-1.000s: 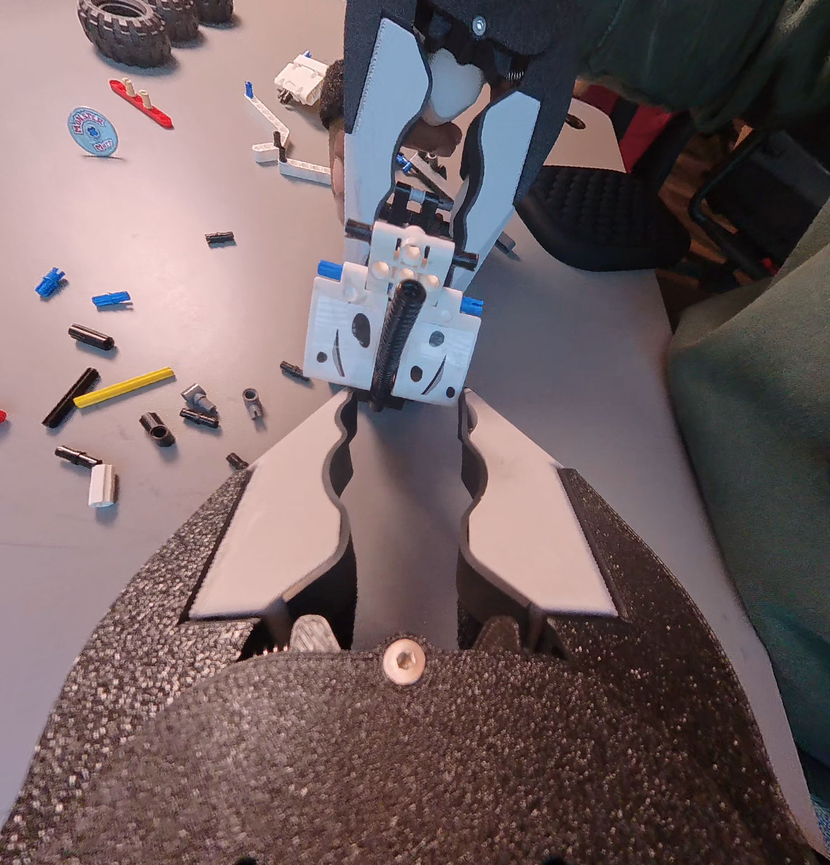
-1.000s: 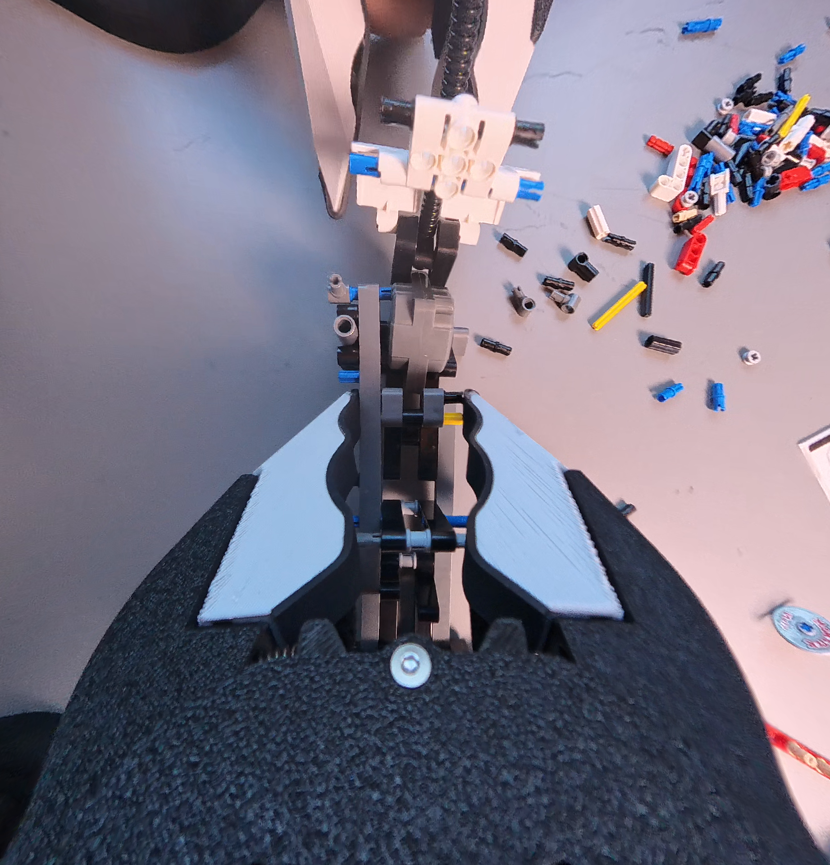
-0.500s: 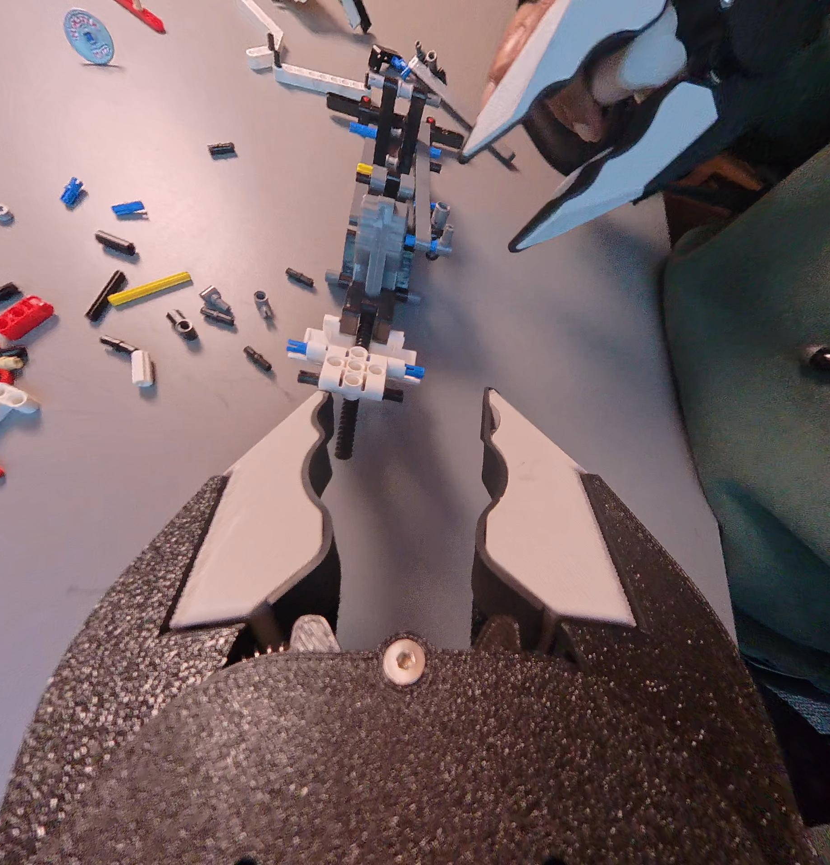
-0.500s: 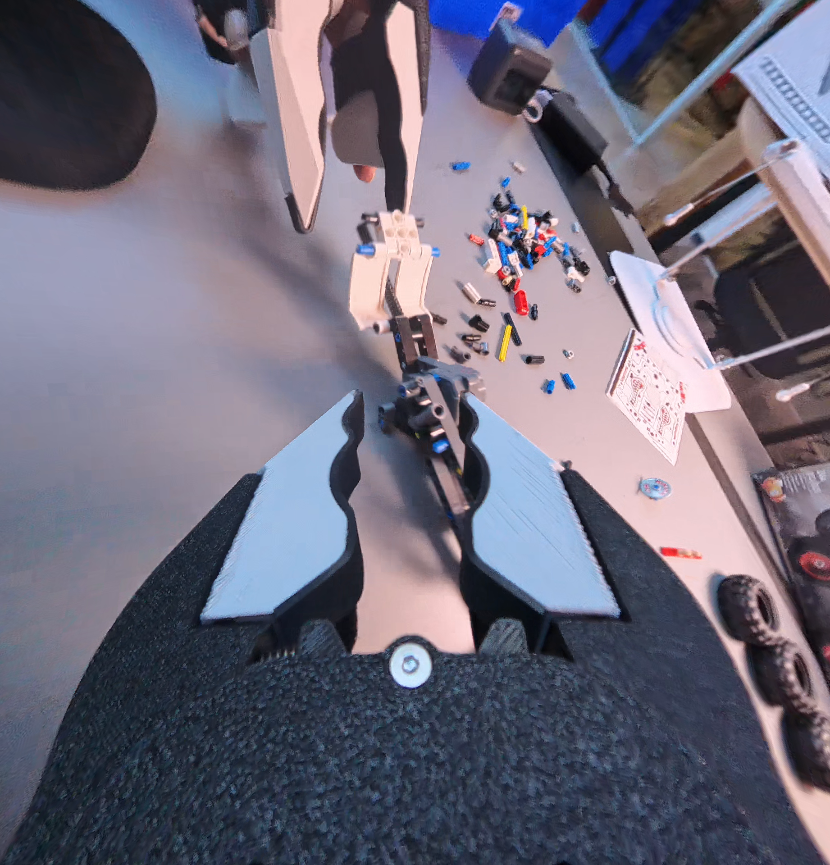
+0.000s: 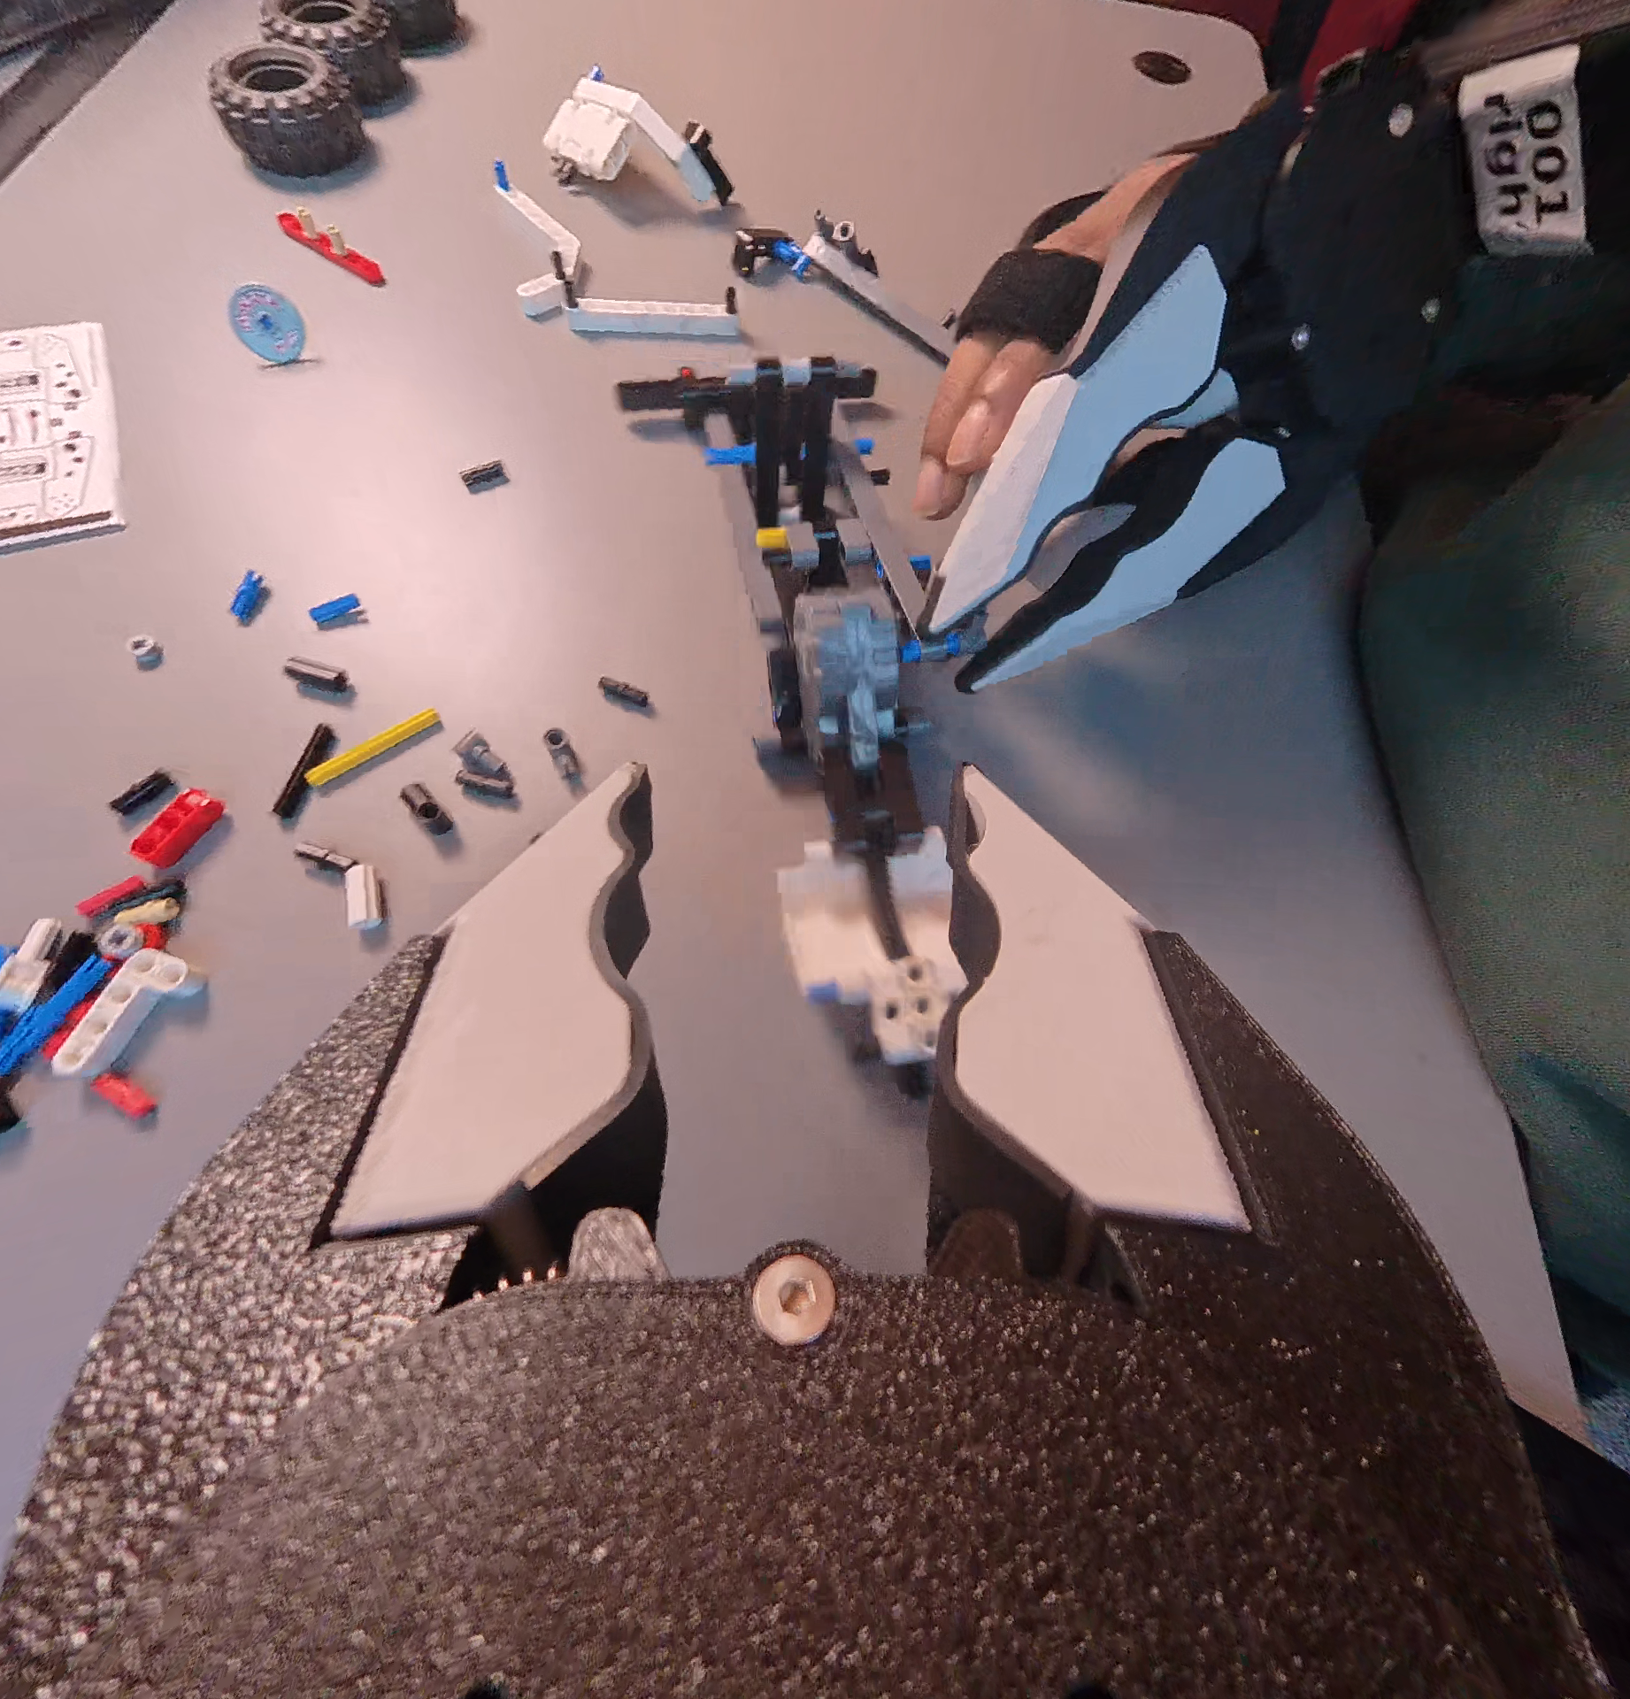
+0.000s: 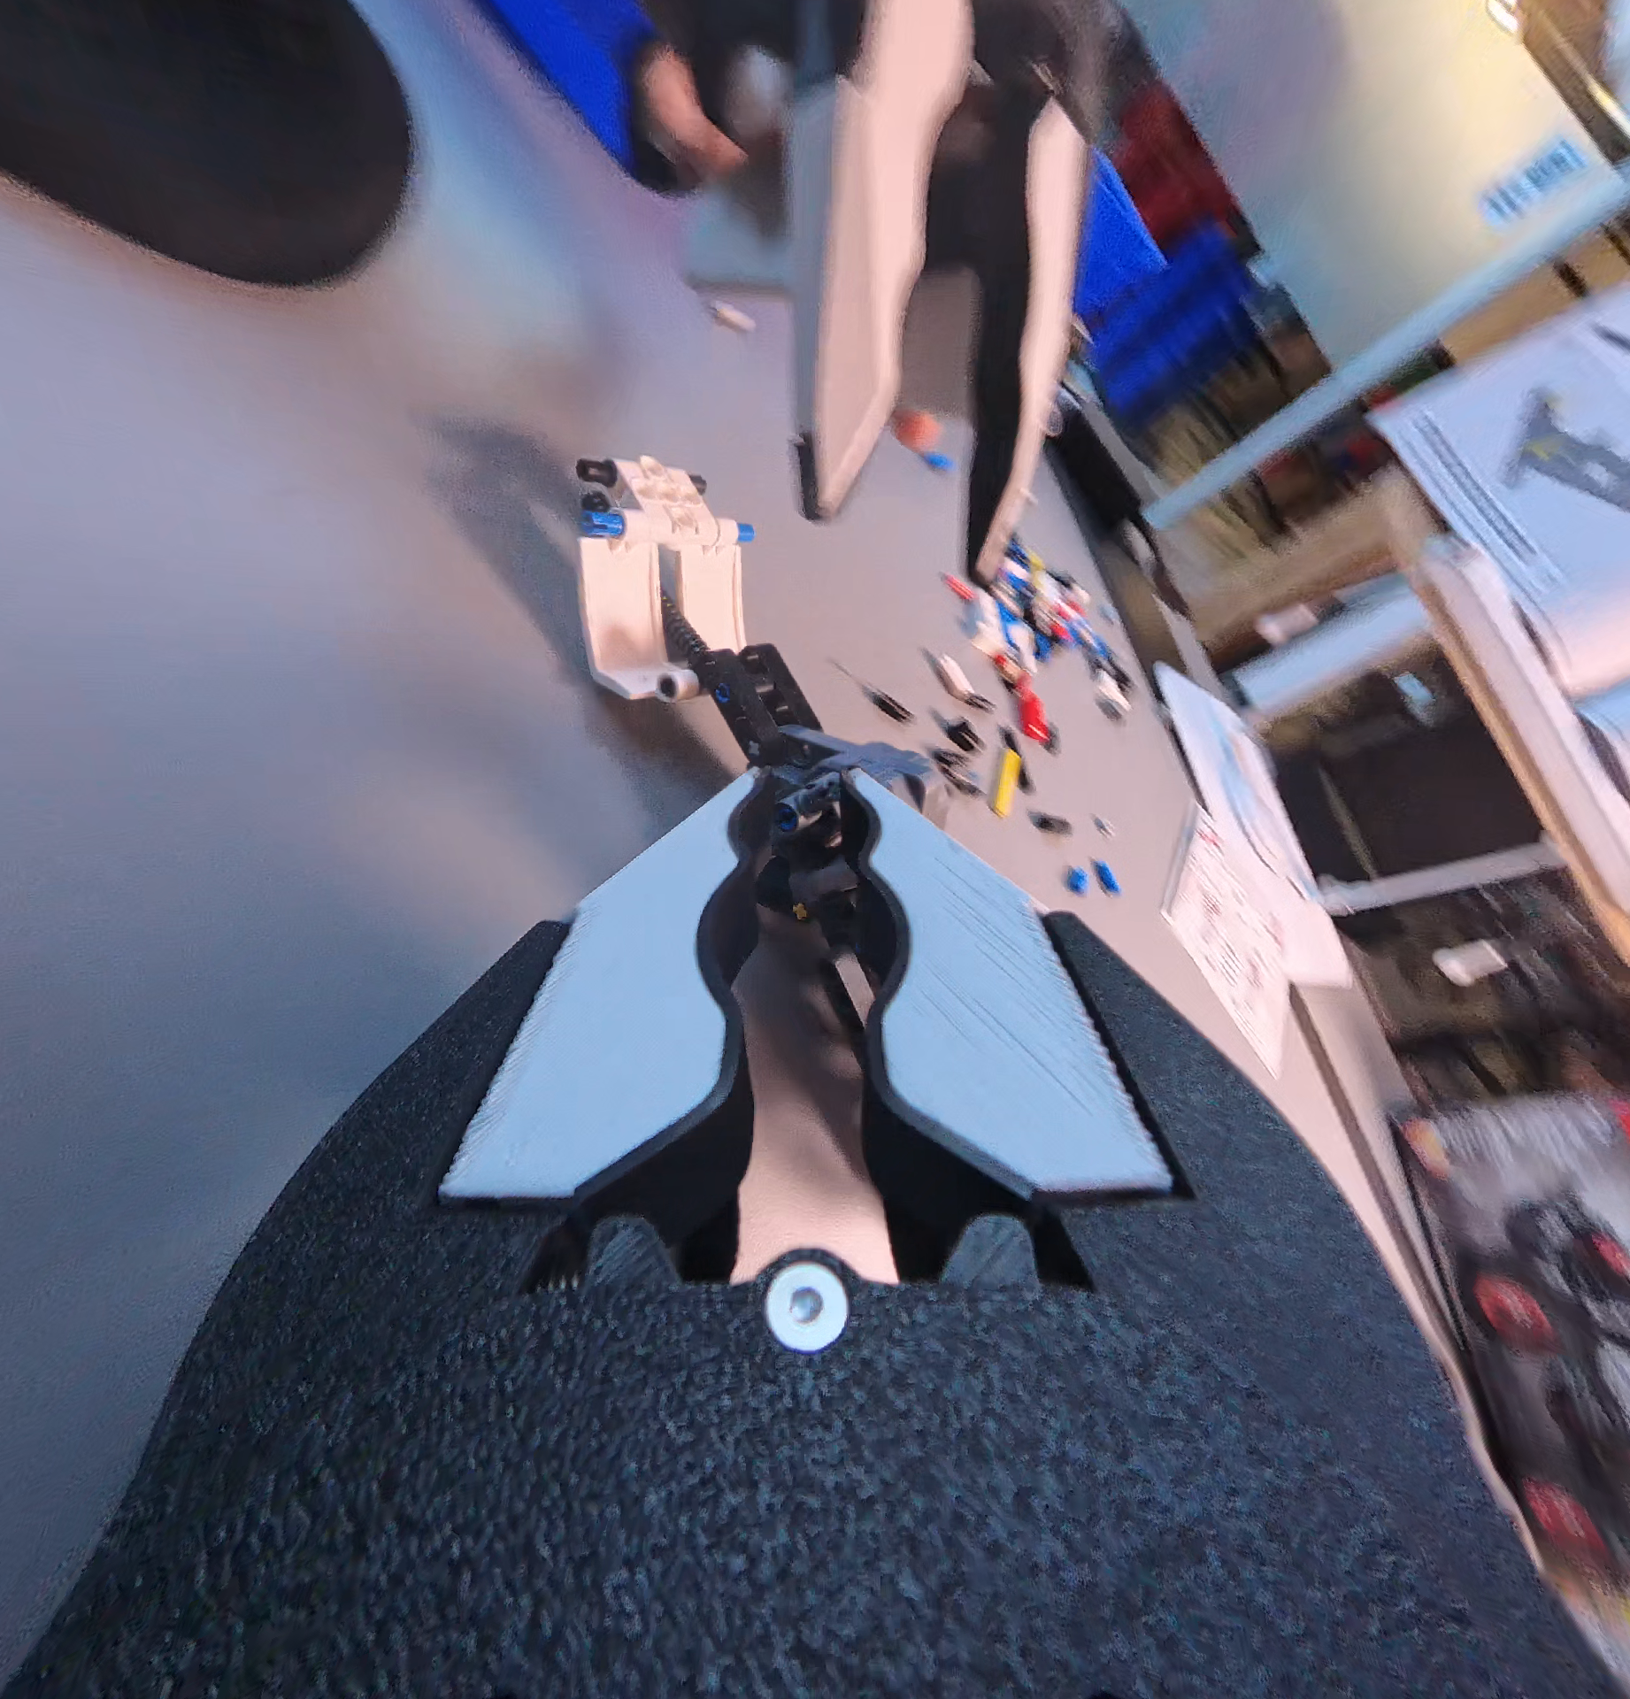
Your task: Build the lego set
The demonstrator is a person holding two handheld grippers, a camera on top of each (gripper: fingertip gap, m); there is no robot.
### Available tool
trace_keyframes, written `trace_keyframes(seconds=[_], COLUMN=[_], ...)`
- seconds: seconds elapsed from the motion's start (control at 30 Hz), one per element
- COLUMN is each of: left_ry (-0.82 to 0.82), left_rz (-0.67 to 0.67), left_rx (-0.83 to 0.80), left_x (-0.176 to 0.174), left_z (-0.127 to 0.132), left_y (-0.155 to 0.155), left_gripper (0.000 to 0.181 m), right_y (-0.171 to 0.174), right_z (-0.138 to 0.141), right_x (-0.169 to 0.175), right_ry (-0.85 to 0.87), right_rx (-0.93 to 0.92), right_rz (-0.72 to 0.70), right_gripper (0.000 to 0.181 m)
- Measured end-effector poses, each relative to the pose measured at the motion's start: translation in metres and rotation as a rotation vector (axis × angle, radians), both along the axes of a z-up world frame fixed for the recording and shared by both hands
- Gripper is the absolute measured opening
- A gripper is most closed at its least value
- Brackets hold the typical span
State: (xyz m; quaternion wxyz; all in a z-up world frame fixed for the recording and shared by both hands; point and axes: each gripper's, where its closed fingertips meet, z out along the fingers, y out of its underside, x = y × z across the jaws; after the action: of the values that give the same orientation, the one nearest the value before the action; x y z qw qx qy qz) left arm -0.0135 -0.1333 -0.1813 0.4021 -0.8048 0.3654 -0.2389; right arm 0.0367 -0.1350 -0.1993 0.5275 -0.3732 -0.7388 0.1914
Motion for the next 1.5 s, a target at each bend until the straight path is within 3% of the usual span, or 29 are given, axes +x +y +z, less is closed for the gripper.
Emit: trace_keyframes(seconds=[0.07,0.17,0.27,0.4,0.6,0.8,1.03,1.3,1.5], left_ry=[-0.026,-0.024,0.059,0.13,0.163,0.199,0.178,0.172,0.178], left_rz=[-0.083,-0.227,-0.274,-0.258,-0.368,-0.358,-0.237,-0.18,-0.212], left_rx=[-0.01,-0.008,0.007,0.107,0.139,0.147,0.132,0.136,0.171], left_x=[0.021,0.057,0.08,0.087,0.097,0.102,0.1,0.098,0.097], left_z=[0.003,-0.002,-0.021,-0.023,-0.019,-0.031,-0.031,-0.031,-0.031], left_y=[-0.001,-0.003,0.006,0.02,0.025,0.03,0.036,0.039,0.038], left_gripper=[0.063,0.059,0.053,0.05,0.051,0.036,0.035,0.034,0.035], right_y=[-0.018,-0.011,0.01,0.015,0.021,0.021,0.027,0.027,0.026], right_z=[0.0,0.001,0.01,0.014,0.0,0.0,0.001,0.002,0.002], right_x=[0.014,0.034,0.045,0.061,0.063,0.057,0.053,0.051,0.051], right_ry=[-0.048,-0.107,-0.096,-0.105,-0.139,-0.156,-0.101,-0.057,-0.089], right_rx=[-0.068,-0.157,-0.258,-0.409,-0.318,-0.345,-0.059,0.131,-0.044], right_rz=[0.198,0.313,0.25,0.126,-0.034,-0.065,-0.117,-0.112,-0.078], right_gripper=[0.014,0.013,0.007,0.023,0.015,0.013,0.013,0.005,0.004])
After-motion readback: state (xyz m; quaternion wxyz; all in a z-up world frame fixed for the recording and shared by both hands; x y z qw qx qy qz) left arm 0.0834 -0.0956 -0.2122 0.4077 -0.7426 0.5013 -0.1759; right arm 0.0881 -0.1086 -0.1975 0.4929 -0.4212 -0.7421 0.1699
